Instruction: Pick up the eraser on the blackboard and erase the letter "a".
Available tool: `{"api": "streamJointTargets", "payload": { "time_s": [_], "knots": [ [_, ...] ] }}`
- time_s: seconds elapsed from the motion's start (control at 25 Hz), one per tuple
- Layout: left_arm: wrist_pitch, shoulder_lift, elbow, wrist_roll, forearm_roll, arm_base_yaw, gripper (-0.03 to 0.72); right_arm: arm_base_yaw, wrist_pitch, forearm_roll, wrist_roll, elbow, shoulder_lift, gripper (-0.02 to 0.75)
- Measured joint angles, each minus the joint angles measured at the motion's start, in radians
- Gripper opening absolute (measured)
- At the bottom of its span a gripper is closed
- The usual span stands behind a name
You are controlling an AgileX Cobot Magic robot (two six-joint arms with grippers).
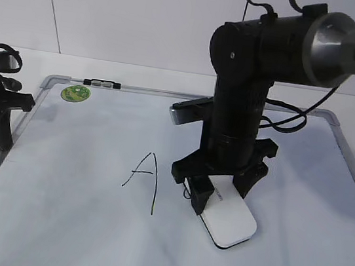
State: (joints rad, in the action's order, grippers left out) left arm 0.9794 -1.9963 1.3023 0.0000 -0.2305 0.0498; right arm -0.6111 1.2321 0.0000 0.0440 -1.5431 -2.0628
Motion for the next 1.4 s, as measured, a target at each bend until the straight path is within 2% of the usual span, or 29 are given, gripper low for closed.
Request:
{"api": "streamJointTargets", "payload": {
  "time_s": [0.32, 0.64, 1.08, 1.4],
  "knots": [
    [0.001, 0.000, 0.001, 0.000, 0.000, 0.000, 0.030, -0.011, -0.001, 0.084, -0.021, -0.059, -0.028, 0.538],
    [0.002, 0.000, 0.002, 0.000, 0.000, 0.000, 0.032, -0.014, -0.003, 0.057, -0.015, -0.061, -0.029, 0.538],
    [0.002, 0.000, 0.002, 0.000, 0.000, 0.000, 0.034, 0.098, -0.007, 0.063, -0.007, -0.063, -0.029, 0.538],
    [0.002, 0.000, 0.002, 0.000, 0.000, 0.000, 0.034, 0.032, -0.009, 0.053, -0.013, -0.064, -0.029, 0.538]
  ]
}}
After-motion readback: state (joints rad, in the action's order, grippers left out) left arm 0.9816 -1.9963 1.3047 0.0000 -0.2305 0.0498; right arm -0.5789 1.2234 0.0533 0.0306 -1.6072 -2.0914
